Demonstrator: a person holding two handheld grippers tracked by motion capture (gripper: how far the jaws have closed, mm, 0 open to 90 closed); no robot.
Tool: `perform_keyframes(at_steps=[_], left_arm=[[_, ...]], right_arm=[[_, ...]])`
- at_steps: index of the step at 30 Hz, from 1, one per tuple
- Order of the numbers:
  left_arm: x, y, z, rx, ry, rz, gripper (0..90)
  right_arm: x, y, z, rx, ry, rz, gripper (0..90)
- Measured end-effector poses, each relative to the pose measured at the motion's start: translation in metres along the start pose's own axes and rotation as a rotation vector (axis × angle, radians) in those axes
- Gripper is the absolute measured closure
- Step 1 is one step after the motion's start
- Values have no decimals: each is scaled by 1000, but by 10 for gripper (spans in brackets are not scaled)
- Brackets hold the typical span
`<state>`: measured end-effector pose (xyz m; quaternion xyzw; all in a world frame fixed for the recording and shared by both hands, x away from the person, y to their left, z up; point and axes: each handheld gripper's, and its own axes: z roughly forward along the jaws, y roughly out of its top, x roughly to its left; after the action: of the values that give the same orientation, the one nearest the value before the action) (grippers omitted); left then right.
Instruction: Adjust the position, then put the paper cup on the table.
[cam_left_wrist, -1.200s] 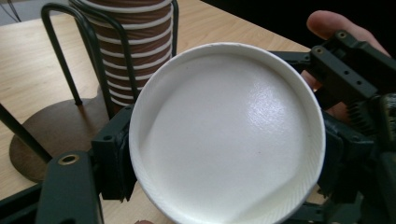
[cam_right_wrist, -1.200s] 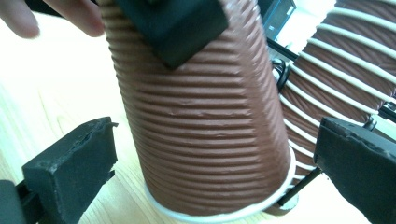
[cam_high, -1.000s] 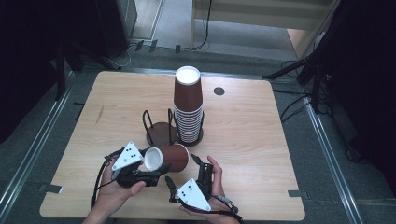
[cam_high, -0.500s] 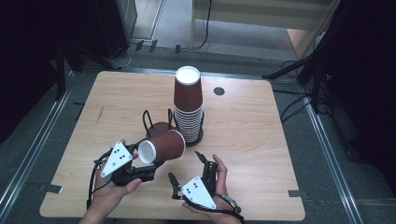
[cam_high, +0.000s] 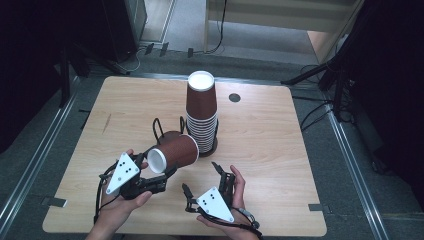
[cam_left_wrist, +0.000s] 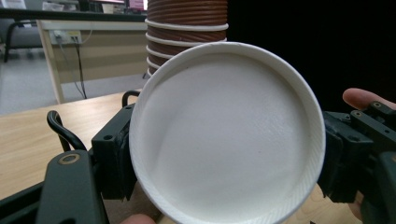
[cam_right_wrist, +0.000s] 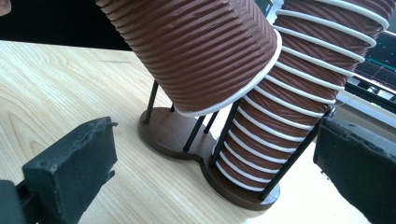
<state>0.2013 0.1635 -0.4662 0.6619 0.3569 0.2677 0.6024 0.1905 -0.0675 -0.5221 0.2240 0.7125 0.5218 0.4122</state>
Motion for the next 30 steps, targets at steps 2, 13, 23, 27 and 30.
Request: perform_keyframes(at_steps=[2, 13, 23, 27, 30], left_arm=[[-1, -1, 0, -12, 0, -1, 229], [3, 2, -1, -54, -7, -38, 229], [5, 3, 1, -110, -13, -62, 229], [6, 3, 1, -124, -6, -62, 229], [7, 4, 1, -136, -13, -75, 228]], right_arm=[[0, 0, 0, 0, -3, 4, 0], [-5, 3, 0, -7, -48, 51, 8], [-12, 20, -9, -37, -60, 161, 66], [-10, 29, -13, -56, -61, 202, 109], [-10, 33, -18, -57, -49, 259, 112]])
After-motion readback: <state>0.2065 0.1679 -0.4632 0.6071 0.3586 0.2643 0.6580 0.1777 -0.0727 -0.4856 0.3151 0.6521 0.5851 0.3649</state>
